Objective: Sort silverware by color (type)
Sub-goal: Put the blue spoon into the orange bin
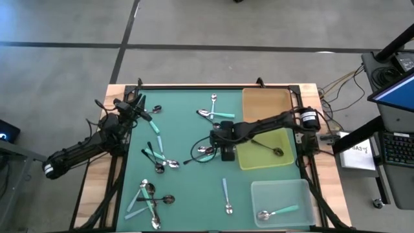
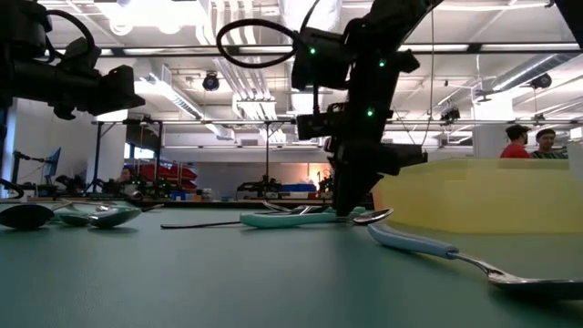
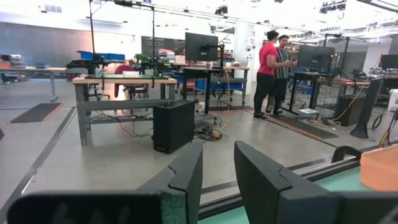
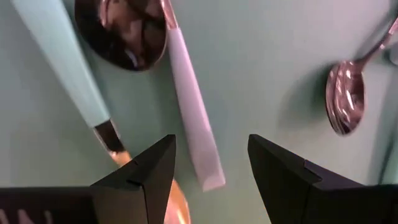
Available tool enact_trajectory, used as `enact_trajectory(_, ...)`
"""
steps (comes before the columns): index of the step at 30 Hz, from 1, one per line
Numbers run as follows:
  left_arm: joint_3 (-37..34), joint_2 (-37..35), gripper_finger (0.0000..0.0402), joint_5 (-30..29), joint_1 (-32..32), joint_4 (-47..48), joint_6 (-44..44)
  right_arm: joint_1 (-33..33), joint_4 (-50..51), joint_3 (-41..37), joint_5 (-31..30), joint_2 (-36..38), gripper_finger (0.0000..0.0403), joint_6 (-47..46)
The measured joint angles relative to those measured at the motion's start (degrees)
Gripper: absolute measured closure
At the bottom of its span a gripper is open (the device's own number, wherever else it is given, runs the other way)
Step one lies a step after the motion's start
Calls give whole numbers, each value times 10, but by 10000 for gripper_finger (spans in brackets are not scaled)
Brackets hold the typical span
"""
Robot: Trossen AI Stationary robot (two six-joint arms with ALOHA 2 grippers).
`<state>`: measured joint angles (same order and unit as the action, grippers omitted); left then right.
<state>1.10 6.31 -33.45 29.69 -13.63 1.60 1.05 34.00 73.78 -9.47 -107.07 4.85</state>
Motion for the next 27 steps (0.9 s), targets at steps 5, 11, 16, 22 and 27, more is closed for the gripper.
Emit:
enact_trajectory(5,0,0,325,0,0,0,0,16,-21,0,63,-1,213,-3)
enact_trajectory(11,0,0,325,0,0,0,0,22,-18,0,100,-8,260,-10)
enact_trajectory(16,0,0,325,0,0,0,0,21,-18,2,101,-32,295,8)
enact_trajectory(22,0,0,325,0,0,0,0,23,-17,4,104,-70,324,0)
enact_trajectory(27,0,0,325,0,0,0,0,23,-10,10,103,-57,369,-16)
